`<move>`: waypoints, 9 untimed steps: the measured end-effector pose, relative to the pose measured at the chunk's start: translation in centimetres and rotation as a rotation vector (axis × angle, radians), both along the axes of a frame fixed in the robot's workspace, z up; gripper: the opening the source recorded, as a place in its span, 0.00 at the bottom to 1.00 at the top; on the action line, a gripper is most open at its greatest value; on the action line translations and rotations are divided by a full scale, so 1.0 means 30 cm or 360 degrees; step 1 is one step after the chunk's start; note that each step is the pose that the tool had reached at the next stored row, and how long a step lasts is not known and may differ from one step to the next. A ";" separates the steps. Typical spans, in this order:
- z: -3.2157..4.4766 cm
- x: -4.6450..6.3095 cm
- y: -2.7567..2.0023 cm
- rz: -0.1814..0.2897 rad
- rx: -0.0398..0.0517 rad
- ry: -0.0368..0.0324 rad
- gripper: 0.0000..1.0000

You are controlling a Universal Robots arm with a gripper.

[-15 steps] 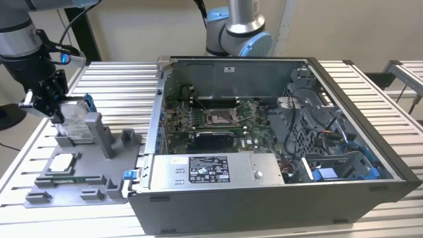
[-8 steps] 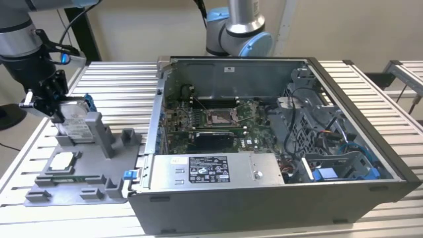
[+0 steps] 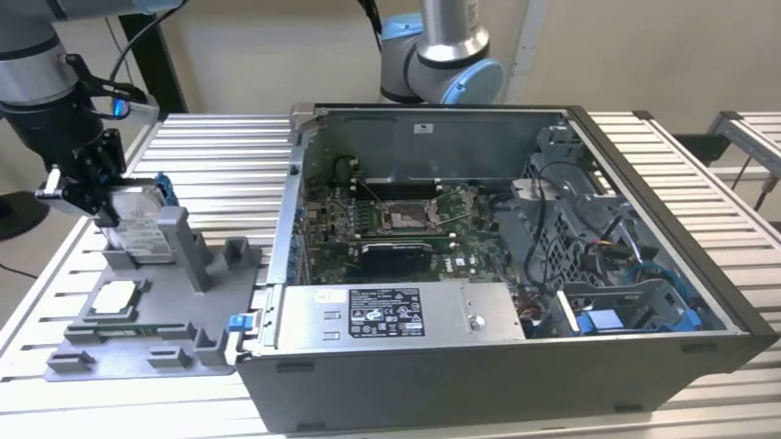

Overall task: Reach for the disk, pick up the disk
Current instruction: 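Pick up the disk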

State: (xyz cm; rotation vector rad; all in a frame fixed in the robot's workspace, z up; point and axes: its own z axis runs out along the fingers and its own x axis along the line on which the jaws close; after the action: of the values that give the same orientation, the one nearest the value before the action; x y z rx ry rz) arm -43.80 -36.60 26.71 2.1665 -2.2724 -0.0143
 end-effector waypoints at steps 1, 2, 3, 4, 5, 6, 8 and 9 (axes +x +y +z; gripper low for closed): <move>0.002 0.000 0.000 0.0000 0.0000 0.0000 0.00; 0.006 0.000 0.000 0.0000 0.0000 0.0000 0.00; 0.011 0.000 0.000 0.0000 0.0000 0.0000 0.00; 0.017 0.000 0.000 0.0000 0.0000 0.0000 0.00; 0.024 0.000 0.000 0.0000 0.0000 0.0000 0.00; 0.033 0.000 0.000 0.0000 -0.0001 0.0000 0.00; 0.050 0.000 0.000 0.0000 -0.0001 0.0000 0.00; 0.058 0.000 0.000 0.0000 -0.0002 0.0000 0.00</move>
State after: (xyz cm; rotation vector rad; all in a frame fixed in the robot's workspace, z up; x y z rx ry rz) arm -43.80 -36.60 28.45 2.1660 -2.2719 -0.0130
